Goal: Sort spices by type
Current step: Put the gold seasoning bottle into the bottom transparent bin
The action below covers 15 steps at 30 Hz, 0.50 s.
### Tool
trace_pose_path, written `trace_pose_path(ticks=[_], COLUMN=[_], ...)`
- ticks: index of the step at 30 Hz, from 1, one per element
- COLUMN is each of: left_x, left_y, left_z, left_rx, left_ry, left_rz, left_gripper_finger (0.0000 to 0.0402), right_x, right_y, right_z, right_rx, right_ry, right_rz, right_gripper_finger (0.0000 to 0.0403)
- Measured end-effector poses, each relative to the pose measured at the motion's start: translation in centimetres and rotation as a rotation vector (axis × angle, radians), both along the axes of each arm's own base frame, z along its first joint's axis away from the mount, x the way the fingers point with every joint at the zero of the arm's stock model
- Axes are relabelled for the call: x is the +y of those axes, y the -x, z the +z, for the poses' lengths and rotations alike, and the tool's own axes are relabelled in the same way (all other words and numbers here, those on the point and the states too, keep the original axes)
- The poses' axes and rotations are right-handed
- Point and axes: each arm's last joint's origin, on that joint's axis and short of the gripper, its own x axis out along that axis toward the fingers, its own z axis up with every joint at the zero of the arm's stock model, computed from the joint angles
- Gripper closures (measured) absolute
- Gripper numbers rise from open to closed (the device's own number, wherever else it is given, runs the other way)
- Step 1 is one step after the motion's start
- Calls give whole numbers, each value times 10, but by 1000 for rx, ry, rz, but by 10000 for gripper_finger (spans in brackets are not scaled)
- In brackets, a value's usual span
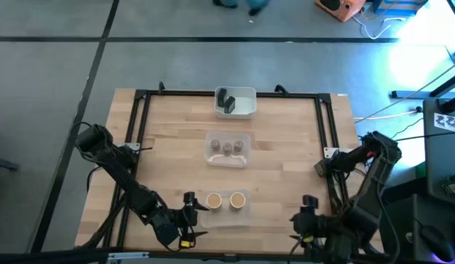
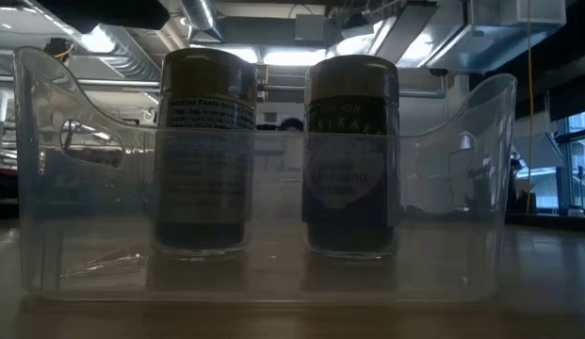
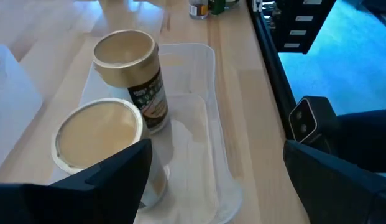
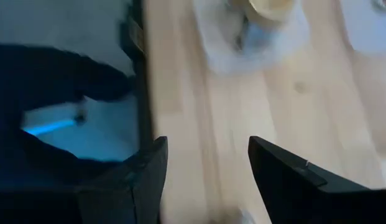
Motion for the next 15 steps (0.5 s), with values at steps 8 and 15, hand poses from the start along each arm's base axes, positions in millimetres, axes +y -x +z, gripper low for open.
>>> trace_pose_path(ticks=[8, 15], left_x=[2, 5], left_y=[-1, -5], left_z=[0, -1], left_rx=[2, 2], left_ry=[-19, -37], left_rz=[-2, 4], left_gripper_finger=[57, 57], right_x=[1, 9], right_y=[13, 19], right_z=[-10, -15], right_rx=[274, 425], right_ry=[4, -105], right_rz=[-131, -261], right_gripper_finger=[178, 178])
